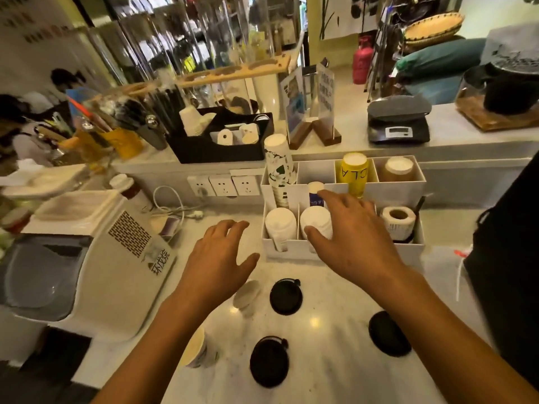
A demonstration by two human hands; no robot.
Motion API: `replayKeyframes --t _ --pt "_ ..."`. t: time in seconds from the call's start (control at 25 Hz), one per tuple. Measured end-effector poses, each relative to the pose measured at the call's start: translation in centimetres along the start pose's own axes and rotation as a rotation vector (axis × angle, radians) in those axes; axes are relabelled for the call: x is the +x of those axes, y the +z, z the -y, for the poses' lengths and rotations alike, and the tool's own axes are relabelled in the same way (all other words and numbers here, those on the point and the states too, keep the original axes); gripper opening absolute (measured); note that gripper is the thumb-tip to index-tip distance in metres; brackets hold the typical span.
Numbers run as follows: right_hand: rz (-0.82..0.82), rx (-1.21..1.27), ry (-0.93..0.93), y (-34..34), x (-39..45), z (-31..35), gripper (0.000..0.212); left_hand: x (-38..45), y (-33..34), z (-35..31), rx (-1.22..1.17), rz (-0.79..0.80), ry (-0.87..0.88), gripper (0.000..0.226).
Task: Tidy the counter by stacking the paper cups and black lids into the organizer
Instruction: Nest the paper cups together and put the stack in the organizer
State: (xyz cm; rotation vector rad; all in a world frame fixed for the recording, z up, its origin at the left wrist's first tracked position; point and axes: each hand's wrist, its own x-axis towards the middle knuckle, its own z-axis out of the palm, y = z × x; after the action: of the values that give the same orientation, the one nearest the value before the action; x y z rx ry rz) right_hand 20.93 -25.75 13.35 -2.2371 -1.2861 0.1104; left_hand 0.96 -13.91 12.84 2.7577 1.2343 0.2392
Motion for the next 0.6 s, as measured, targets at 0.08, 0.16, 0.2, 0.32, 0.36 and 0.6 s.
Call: replayKeyframes --t 0.08,0.16,0.2,0.32,0.36,0.6 --pt "0.018 0.015 0.002 0.8 0.7 -0.3 0.068 0.4 0.5 0.8 0.032 0.033 0.004 0.072" --pt "0.031 0.040 -0.006 1.9 1.7 -0.4 0.067 1.2 1.2 2.1 0.066 0.063 0.018 0.074" --pt "0.041 0.048 -0.007 2.6 2.1 -0.4 0.067 1.6 1.5 2.9 0.082 0.081 0.028 0.075" --pt "0.098 0.060 0.035 5.1 2.5 0.0 0.066 2.8 2.7 5.4 0.191 0.170 0.100 0.079" --pt "0.114 0.057 0.055 6.0 2.5 0.3 0.066 3.1 3.3 6.3 0.234 0.204 0.131 0.081" --pt "0.130 -0.009 0.129 12.8 1.7 2.7 0.066 6.3 7.8 12.7 0.393 0.390 0.354 0.092"
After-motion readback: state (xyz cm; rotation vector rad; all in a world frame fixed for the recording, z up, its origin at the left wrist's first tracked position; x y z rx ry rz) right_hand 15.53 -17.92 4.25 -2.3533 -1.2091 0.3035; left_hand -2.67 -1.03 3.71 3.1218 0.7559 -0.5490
